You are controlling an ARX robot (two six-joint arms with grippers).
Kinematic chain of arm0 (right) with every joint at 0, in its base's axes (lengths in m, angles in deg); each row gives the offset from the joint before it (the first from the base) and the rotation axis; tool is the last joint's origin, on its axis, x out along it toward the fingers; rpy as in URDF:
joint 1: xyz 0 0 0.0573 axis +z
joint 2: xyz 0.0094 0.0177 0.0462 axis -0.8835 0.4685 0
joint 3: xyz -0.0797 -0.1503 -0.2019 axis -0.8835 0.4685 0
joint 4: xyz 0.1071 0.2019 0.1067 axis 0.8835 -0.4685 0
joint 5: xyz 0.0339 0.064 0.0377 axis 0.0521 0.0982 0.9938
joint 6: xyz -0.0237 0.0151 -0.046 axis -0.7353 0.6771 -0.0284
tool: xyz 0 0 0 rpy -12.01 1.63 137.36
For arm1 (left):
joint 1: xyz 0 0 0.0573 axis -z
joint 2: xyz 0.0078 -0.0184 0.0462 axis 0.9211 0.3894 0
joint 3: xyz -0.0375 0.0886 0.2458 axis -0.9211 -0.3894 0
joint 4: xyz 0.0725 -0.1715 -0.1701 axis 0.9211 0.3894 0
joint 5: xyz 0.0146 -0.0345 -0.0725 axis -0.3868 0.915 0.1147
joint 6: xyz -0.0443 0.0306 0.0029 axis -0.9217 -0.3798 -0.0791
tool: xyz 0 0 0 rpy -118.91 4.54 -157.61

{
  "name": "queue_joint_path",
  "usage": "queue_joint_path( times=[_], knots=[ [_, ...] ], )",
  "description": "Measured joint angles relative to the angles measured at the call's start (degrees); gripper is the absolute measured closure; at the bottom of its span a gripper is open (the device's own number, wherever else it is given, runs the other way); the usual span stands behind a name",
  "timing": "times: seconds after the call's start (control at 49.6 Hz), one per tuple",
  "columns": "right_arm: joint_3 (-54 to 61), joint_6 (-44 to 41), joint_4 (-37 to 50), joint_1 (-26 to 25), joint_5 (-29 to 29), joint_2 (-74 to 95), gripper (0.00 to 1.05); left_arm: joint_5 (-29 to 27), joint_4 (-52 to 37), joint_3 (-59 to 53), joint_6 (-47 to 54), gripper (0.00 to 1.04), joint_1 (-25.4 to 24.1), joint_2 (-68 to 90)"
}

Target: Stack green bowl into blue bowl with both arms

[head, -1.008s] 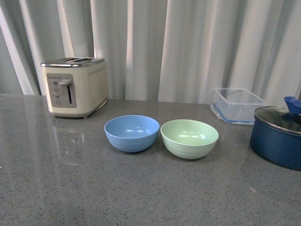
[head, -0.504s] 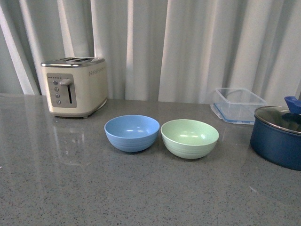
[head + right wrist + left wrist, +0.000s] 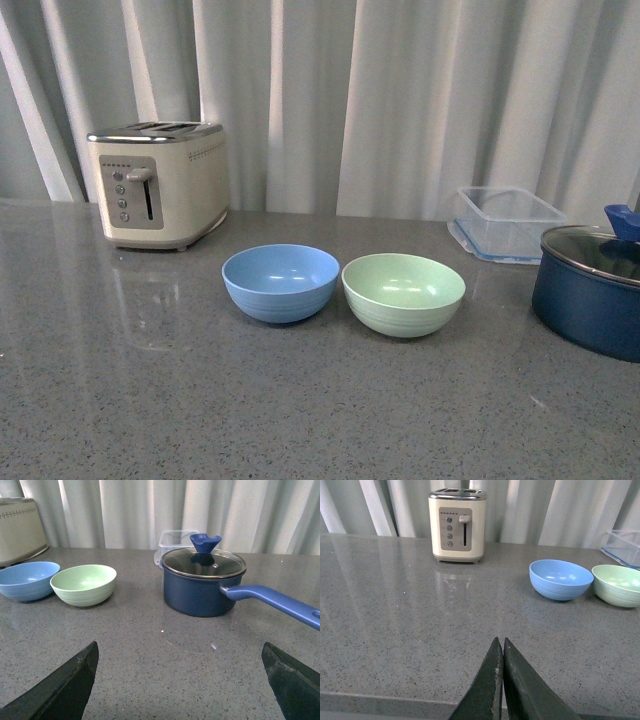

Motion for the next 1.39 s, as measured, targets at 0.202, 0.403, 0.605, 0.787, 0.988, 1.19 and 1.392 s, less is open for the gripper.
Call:
queue_joint_path(
  times=[0.202,0.403,0.605,0.787,0.988,1.19,1.392],
  knots=[
    [0.0,0.0,0.0,0.0,0.0,0.0,0.10,0.0,4.2,0.0,0.0,1.01,0.0,-4.2],
    [0.0,0.0,0.0,0.0,0.0,0.0,0.10,0.0,15.4,0.0,0.0,1.01,0.0,-14.7],
    [0.0,0.0,0.0,0.0,0.0,0.0,0.10,0.0,15.7,0.0,0.0,1.01,0.0,-15.3],
    [0.0,0.0,0.0,0.0,0.0,0.0,0.10,0.0,15.7,0.0,0.0,0.84,0.0,-15.3],
    [-9.0,0.3,-14.6,2.5,-1.1,14.4,0.10,0.0,15.7,0.0,0.0,0.53,0.0,-15.3],
    [-33.6,-0.9,-9.0,14.5,-7.7,53.6,0.10,0.0,15.7,0.0,0.0,0.16,0.0,-15.3],
    [-50.5,2.4,-10.0,20.2,-10.7,76.6,0.10,0.0,15.7,0.0,0.0,0.07,0.0,-15.3]
  ],
)
